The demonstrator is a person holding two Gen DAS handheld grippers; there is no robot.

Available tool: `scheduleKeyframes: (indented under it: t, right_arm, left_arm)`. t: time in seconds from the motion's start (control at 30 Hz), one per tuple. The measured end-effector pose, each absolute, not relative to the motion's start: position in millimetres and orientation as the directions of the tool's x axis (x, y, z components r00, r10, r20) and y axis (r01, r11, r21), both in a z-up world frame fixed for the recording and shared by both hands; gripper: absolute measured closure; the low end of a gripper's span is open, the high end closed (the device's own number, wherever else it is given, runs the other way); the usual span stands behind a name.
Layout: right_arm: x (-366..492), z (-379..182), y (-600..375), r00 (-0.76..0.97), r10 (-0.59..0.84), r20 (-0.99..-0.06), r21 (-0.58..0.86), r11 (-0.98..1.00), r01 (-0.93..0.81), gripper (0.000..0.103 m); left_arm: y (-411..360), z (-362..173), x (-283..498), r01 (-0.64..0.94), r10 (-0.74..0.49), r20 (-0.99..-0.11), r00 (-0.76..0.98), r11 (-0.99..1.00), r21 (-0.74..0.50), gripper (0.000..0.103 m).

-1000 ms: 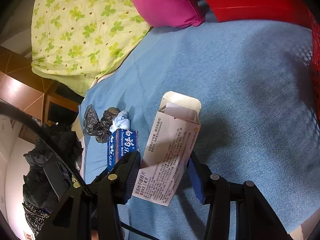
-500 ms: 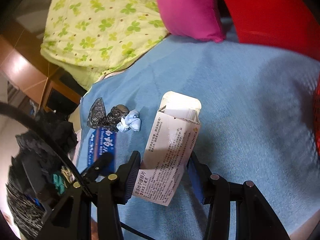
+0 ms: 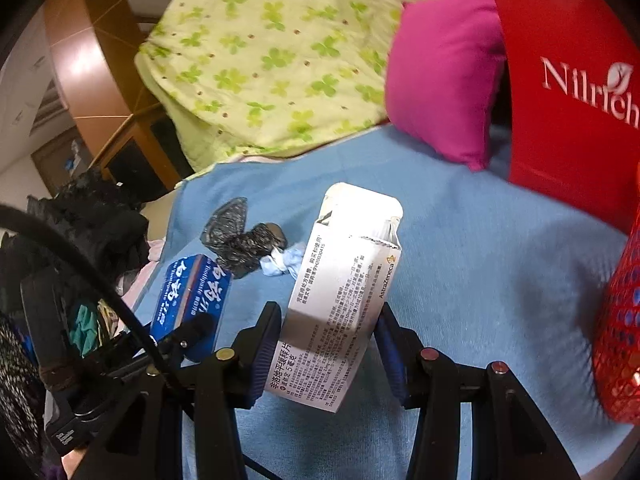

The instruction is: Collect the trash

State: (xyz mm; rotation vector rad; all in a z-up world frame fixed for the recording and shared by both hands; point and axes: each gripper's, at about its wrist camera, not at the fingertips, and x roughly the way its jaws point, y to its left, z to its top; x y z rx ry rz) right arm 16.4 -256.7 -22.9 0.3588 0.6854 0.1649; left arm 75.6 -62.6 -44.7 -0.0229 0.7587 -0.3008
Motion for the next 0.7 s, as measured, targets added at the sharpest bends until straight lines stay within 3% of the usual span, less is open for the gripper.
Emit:
scheduleKeyframes:
  t: [0.7]
  right_arm:
    - [-2, -1, -262, 0.839, 0.213, -0.500, 0.306, 0.950, -0.059, 0.053]
  left_arm:
    - [-86, -34, 57, 0.247, -0.181, -0.653, 0.735, 0.969, 0.009, 0.045]
